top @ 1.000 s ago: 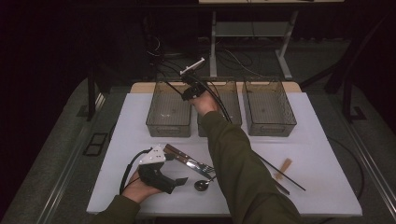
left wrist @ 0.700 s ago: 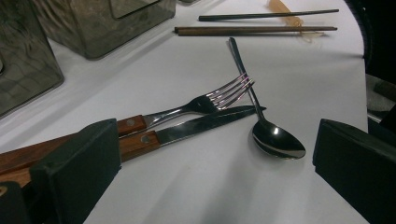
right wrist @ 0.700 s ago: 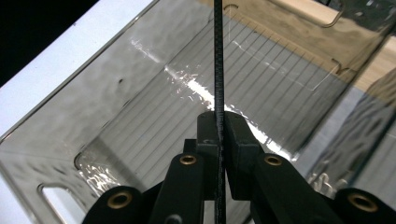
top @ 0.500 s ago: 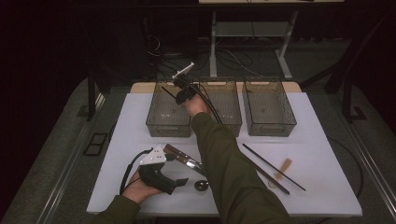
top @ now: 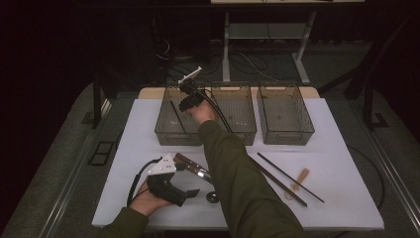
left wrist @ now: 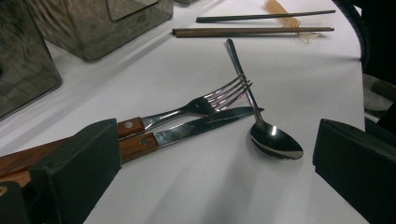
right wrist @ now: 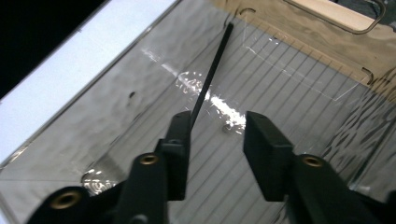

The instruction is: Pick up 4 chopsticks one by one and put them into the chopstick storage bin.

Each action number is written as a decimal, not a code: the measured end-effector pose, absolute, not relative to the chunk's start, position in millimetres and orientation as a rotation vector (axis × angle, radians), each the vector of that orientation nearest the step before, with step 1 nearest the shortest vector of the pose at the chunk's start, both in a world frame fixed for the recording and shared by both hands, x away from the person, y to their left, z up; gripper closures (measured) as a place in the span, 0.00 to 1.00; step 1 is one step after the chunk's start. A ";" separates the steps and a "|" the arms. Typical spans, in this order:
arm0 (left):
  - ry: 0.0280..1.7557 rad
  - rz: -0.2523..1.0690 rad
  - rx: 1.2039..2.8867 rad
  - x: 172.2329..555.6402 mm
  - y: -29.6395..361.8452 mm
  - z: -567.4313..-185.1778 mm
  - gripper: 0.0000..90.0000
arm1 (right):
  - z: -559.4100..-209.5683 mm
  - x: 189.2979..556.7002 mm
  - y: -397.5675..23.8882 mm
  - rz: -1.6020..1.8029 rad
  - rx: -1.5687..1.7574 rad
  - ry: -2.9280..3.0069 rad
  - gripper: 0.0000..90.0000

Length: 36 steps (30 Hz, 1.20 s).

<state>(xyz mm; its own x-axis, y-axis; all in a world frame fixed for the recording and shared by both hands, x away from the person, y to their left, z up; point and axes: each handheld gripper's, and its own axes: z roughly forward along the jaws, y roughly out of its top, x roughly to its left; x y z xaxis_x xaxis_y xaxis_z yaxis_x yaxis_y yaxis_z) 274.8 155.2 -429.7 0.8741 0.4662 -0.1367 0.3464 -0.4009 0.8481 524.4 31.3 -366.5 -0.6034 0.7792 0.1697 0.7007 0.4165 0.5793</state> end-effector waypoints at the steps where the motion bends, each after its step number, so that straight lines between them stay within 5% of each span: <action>1: 0.591 0.148 2.027 274.8 155.2 -429.7 0.00 | -365.2 524.4 29.8 0.946 1.320 2.538 0.64; 12: 0.597 0.153 2.017 274.9 155.7 -429.8 0.00 | -344.4 509.0 9.3 1.046 1.216 2.538 0.41; 36: 0.608 0.154 2.018 275.0 154.2 -431.2 0.00 | -309.1 457.9 -69.2 1.185 1.180 2.418 0.23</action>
